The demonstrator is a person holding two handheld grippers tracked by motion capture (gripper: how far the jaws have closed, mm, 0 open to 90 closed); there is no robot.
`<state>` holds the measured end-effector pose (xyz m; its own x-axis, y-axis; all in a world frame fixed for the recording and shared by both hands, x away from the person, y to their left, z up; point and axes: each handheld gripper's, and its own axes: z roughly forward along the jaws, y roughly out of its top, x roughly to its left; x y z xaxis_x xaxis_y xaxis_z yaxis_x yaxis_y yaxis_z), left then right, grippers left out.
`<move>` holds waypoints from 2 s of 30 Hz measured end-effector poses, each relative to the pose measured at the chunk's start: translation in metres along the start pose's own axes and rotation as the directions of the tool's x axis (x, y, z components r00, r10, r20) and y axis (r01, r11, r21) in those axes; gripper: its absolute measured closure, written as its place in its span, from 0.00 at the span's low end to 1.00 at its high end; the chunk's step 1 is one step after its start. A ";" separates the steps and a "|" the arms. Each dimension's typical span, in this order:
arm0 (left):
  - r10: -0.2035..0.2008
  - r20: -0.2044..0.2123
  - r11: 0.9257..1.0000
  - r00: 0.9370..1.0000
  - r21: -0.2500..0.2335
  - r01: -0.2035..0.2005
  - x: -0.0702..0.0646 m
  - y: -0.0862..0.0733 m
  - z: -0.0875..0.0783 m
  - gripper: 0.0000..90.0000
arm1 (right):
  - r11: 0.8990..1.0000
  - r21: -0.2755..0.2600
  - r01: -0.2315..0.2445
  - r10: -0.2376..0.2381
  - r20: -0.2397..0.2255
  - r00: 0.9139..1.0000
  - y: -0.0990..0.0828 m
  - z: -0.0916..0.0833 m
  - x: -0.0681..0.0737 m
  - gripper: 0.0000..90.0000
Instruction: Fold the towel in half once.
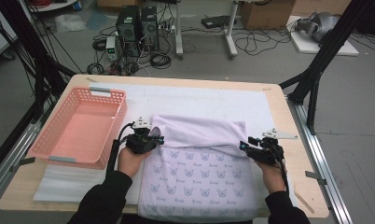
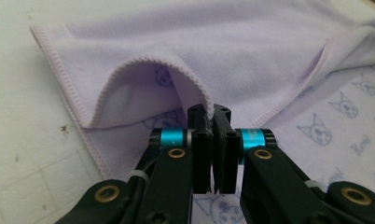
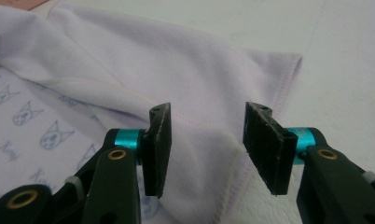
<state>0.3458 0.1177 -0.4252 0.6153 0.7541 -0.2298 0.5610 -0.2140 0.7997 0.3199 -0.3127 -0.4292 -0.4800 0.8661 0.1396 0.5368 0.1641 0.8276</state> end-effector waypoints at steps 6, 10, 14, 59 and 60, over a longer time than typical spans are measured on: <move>-0.019 0.021 1.000 1.000 -0.025 0.020 0.001 -0.004 -0.018 0.97 | 0.994 0.109 -0.007 0.005 0.013 1.000 -0.005 0.017 -0.003 0.89; -0.020 0.050 1.000 0.999 -0.022 0.021 -0.003 -0.019 -0.030 0.97 | 0.995 0.089 0.052 -0.052 -0.008 0.999 -0.004 0.005 0.002 0.94; -0.028 0.070 0.999 0.997 -0.020 0.030 -0.009 -0.035 -0.042 0.97 | 0.992 0.081 0.100 -0.097 -0.040 0.994 -0.007 -0.010 0.006 0.94; -0.002 0.012 0.989 1.000 -0.149 0.004 -0.003 -0.028 -0.048 0.48 | 0.978 0.183 0.105 -0.115 0.044 0.992 -0.035 -0.032 0.024 0.80; 0.000 0.004 0.988 1.000 -0.154 0.000 -0.004 -0.028 -0.046 0.48 | 0.976 0.186 0.110 -0.124 0.066 0.990 -0.035 -0.030 0.026 0.83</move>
<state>0.3026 0.1494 -0.4217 0.6177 0.7515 -0.2318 0.4692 -0.1156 0.8755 0.2683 -0.3104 -0.4384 -0.4966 0.8680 -0.0003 0.6003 0.3437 0.7221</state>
